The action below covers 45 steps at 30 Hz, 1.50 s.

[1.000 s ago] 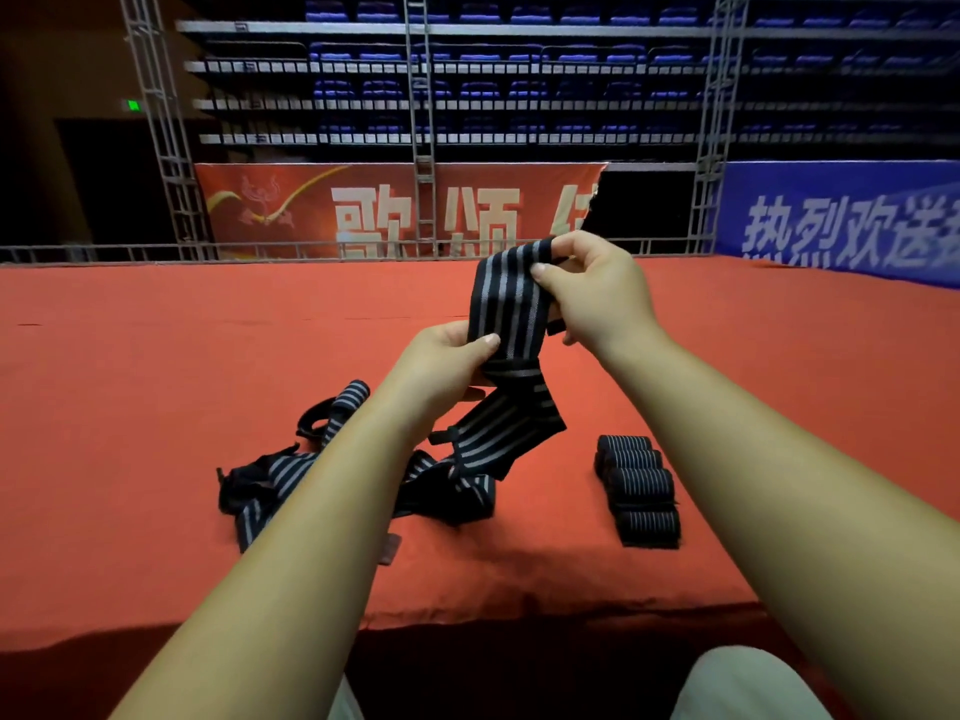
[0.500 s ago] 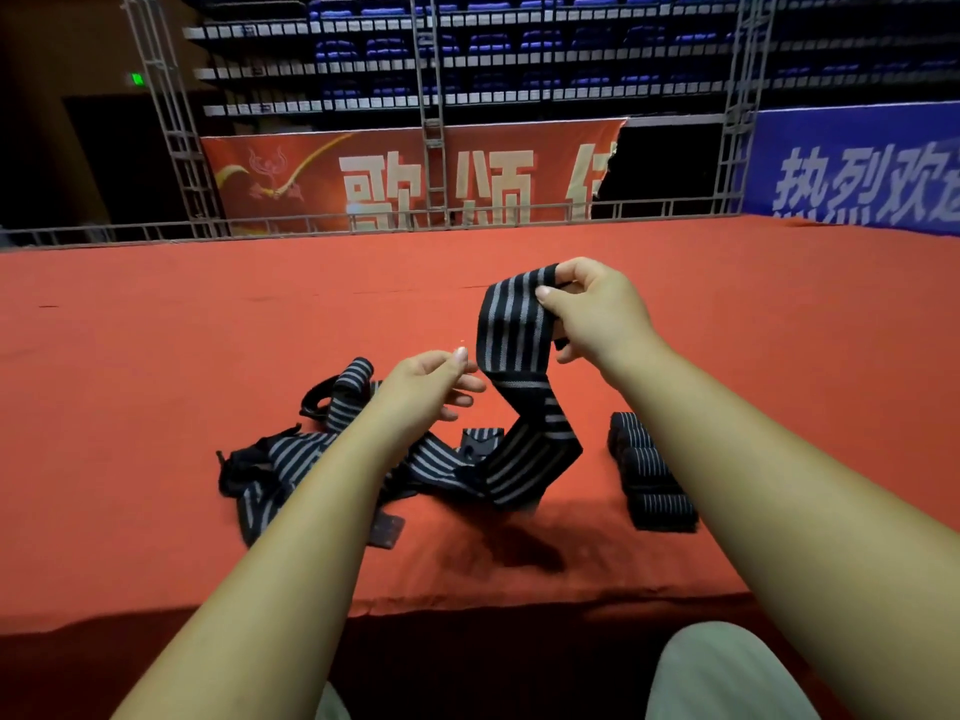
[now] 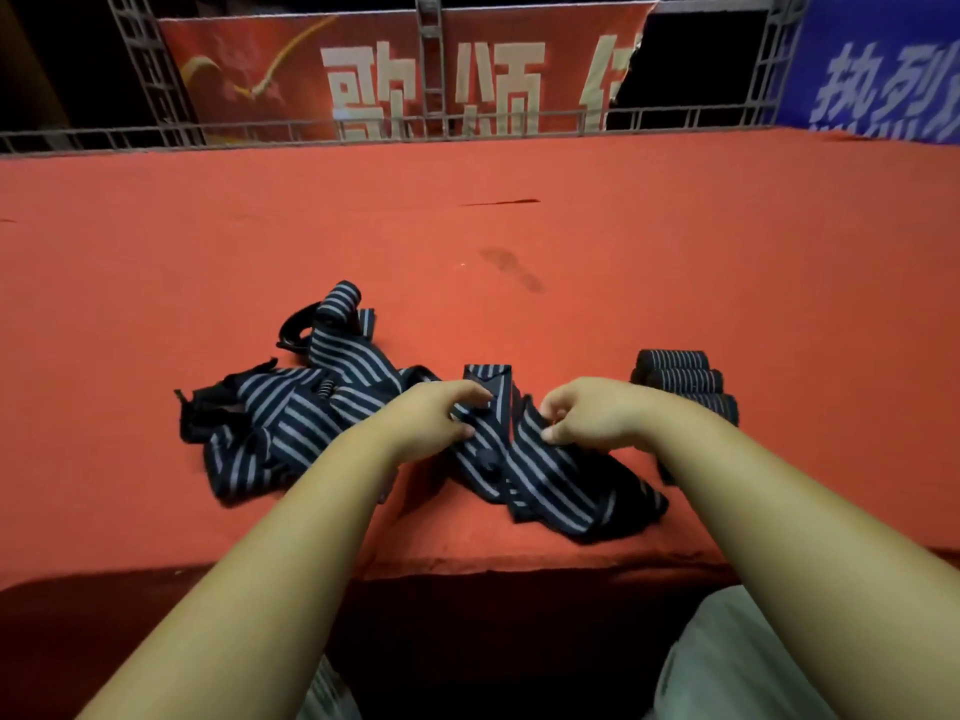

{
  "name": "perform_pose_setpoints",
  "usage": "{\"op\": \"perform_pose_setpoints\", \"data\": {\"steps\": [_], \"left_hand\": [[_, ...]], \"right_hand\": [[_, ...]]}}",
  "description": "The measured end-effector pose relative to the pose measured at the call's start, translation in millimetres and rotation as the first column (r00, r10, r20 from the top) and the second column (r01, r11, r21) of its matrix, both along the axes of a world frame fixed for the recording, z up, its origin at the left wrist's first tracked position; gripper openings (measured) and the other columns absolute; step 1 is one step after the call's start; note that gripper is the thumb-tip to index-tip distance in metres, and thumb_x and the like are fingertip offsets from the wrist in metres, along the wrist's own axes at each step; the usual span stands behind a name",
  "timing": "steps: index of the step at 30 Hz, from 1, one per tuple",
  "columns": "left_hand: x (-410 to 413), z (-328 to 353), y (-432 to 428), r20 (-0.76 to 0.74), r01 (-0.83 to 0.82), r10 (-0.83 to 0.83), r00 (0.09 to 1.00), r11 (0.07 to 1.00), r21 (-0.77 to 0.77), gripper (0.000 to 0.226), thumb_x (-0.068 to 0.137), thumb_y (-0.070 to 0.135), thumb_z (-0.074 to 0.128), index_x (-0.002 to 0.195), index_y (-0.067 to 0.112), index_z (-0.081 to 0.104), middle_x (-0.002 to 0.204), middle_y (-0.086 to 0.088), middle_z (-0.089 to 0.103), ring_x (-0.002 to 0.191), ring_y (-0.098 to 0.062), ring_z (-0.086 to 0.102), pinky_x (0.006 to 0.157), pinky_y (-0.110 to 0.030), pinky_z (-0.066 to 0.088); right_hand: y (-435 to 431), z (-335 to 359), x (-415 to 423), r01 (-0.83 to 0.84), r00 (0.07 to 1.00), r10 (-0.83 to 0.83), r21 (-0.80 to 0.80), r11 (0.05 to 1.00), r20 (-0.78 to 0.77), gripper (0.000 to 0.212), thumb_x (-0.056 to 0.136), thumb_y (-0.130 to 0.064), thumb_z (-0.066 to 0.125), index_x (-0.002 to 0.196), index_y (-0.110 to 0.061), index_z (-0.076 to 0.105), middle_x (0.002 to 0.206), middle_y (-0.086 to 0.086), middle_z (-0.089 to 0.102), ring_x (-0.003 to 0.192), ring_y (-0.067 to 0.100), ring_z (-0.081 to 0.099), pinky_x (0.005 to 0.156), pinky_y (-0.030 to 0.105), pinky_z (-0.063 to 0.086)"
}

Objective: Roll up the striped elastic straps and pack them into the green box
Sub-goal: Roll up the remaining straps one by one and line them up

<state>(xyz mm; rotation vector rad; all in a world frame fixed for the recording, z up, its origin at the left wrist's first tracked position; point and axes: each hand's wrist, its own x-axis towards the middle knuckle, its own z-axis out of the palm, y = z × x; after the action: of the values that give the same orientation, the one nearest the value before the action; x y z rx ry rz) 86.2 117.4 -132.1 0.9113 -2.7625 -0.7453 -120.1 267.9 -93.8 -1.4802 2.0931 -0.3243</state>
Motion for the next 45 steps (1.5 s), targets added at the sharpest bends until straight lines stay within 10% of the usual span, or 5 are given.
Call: {"op": "perform_pose_setpoints", "data": {"steps": [13,24,31,40,45], "left_hand": [[-16,-6,-9,-0.057,-0.021,0.014,0.998,0.991,-0.130,0.021,0.090,0.022,0.087,0.103,0.034,0.075,0.096,0.014,0.061,0.094,-0.012,0.061,0.082,-0.028,0.043],[-5,2,-39,-0.098,-0.457,0.457,0.884,0.802,-0.386,0.011,0.100,0.012,0.063,0.101,0.006,0.072,0.111,-0.014,0.064,0.106,-0.038,0.064,0.088,-0.045,0.052],[-16,29,-19,-0.085,-0.323,0.312,0.946,0.893,-0.314,0.024,0.097,0.032,0.074,0.118,0.022,0.077,0.117,-0.008,0.066,0.113,-0.033,0.065,0.098,-0.042,0.053],[6,73,66,-0.253,-0.130,0.294,0.922,0.848,0.514,0.074,0.097,0.083,0.045,0.115,0.017,0.073,0.101,-0.005,0.077,0.075,-0.018,0.074,0.066,-0.034,0.059],[11,82,94,-0.254,0.023,0.227,0.940,0.702,0.712,0.035,0.108,0.042,0.063,0.130,0.015,0.068,0.118,-0.018,0.080,0.101,-0.032,0.081,0.082,-0.043,0.065]], "right_hand": [[12,-9,12,-0.139,0.964,0.172,0.164,0.977,-0.205,0.033,0.100,-0.035,0.073,0.132,-0.025,0.072,0.128,-0.003,0.074,0.117,0.022,0.067,0.096,0.030,0.049],[38,10,5,-0.058,0.945,0.116,0.192,0.980,-0.306,0.026,0.097,-0.034,0.077,0.109,-0.010,0.077,0.103,0.006,0.078,0.098,0.024,0.071,0.082,0.031,0.052],[46,36,14,-0.028,0.987,0.019,-0.056,0.998,-0.158,0.021,0.101,-0.035,0.072,0.119,-0.024,0.076,0.109,-0.006,0.078,0.104,0.015,0.072,0.099,0.037,0.057],[45,74,29,0.182,0.971,-0.239,-0.561,0.808,-0.029,0.016,0.098,-0.032,0.073,0.099,-0.017,0.077,0.088,-0.004,0.077,0.083,0.016,0.070,0.067,0.030,0.047],[52,102,35,0.326,0.945,-0.220,-0.715,0.619,0.240,0.007,0.098,-0.028,0.073,0.099,-0.021,0.076,0.075,-0.005,0.072,0.046,0.007,0.056,0.048,0.022,0.044]]}}
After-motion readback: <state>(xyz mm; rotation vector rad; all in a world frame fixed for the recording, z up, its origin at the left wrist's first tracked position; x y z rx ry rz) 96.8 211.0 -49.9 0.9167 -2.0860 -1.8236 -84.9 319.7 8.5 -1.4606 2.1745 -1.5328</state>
